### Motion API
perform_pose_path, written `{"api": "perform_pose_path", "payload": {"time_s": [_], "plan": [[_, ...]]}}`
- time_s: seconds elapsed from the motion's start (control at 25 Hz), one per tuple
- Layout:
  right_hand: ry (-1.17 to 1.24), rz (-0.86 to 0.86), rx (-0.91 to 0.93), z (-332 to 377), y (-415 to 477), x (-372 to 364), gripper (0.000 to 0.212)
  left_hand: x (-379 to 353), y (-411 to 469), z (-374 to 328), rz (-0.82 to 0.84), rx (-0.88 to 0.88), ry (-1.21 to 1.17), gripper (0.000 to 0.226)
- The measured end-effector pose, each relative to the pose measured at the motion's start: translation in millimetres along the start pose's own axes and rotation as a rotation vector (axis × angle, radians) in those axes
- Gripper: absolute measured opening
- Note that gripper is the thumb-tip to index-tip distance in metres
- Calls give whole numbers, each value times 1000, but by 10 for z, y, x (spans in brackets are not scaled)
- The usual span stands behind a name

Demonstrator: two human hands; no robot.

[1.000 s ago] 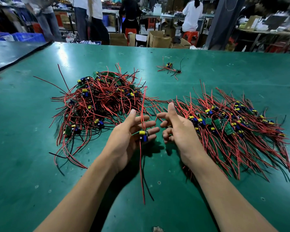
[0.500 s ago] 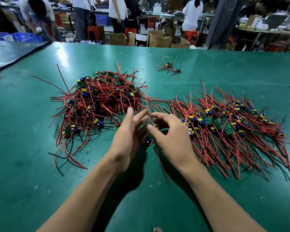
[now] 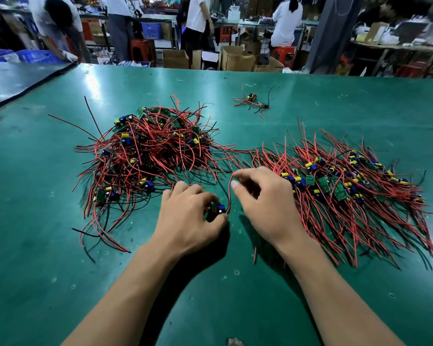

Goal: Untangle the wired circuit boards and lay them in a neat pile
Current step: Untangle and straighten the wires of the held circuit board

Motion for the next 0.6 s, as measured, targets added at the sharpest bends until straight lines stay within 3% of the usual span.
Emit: {"api": "perform_pose_path", "payload": {"time_s": [0.12,0.24,0.32,0.4,0.44,0.6], "plan": [[-40,176,-78,-114,-20,-178,12,2,-8,-17,41,-43,99,38],[-156,172,-217,-279,-12,-146,20,90,-26,-38,-107,-34,-88,23],[-180,142,-257,-293,-15,-113,39,177,-26,-59,-251,-19,-282,20],[-112,140,-314,-286,-7,-94,66,276,-34,-122,-374,-31,-292,23],[-49,161,-348,-283,-2,-100,70,310,-42,-158,-401,-48,-276,25],[420,430,-475,-167,-67,-261,34,247,-52,-285,-305,-165,-370,26]]}}
Point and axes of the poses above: each hand's wrist, its own y-axis towards the middle knuckle, its own x-axis out of the back of the hand, z = x × y, the point moved 8 cm from there along y, towards the middle knuckle, and after that the axes turned 9 degrees about -x, right-handed, at the moved point
